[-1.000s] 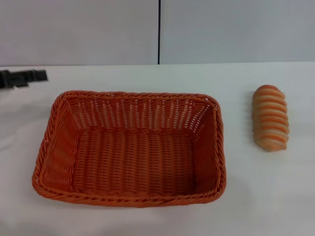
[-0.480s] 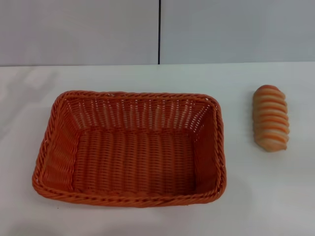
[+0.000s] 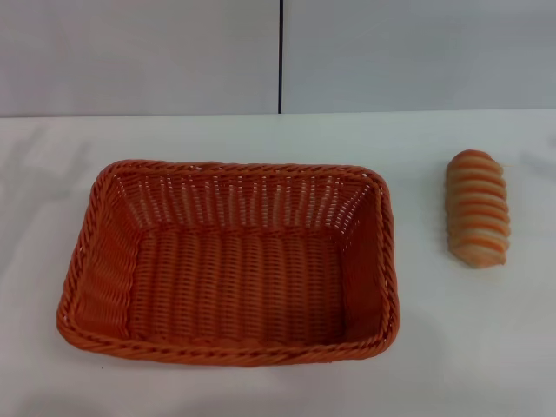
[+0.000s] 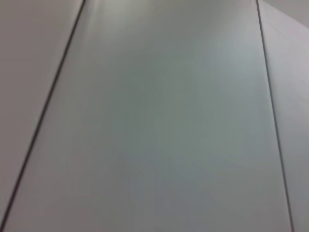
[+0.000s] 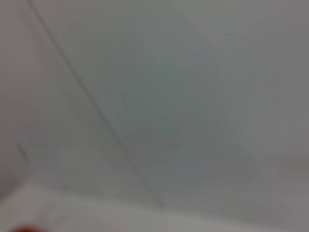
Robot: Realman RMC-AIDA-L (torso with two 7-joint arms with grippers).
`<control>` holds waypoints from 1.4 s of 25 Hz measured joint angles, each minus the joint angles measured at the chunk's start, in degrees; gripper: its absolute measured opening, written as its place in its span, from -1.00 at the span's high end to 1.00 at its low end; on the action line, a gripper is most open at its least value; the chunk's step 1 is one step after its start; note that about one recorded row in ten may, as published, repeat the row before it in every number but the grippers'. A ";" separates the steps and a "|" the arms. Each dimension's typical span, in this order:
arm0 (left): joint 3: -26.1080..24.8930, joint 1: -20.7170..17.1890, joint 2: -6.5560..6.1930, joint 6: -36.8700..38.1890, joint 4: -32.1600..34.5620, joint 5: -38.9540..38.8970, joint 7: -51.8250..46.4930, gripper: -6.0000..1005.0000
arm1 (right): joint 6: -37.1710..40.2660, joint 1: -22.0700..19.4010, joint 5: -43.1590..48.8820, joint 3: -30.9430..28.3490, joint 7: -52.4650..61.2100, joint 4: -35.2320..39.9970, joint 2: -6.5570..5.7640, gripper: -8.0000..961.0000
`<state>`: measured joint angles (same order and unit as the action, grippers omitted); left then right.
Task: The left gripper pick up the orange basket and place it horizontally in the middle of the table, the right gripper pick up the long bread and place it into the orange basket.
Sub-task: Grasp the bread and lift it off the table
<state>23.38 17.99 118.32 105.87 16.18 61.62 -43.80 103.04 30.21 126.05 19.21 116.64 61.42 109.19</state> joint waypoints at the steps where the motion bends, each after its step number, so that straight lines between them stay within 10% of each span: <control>1: -0.01 0.07 -0.05 0.05 -0.32 -0.29 0.33 -0.57 | 0.52 1.72 3.94 1.25 1.29 -0.20 -0.51 -0.61; 7: -0.01 0.48 -0.05 -0.16 -0.77 -0.48 0.55 -0.56 | -1.39 8.23 18.66 11.20 4.73 -2.67 -0.96 -0.61; 15: 0.55 0.97 -0.01 -0.18 -1.99 -0.42 0.78 -0.55 | -11.36 12.83 29.87 23.12 7.17 -7.64 3.55 -0.61; 25: 1.29 1.09 -0.16 1.88 -3.09 -0.28 0.54 -0.54 | -15.73 14.78 30.75 25.89 8.68 -11.35 5.57 -0.60; 35: 1.24 1.08 -0.14 1.81 -3.22 -0.49 0.37 -0.12 | -17.27 15.88 30.86 27.54 9.34 -14.10 5.60 -0.59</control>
<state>24.62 19.07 118.18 107.68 12.96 61.13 -43.43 85.77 46.08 156.91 46.74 125.98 47.32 114.79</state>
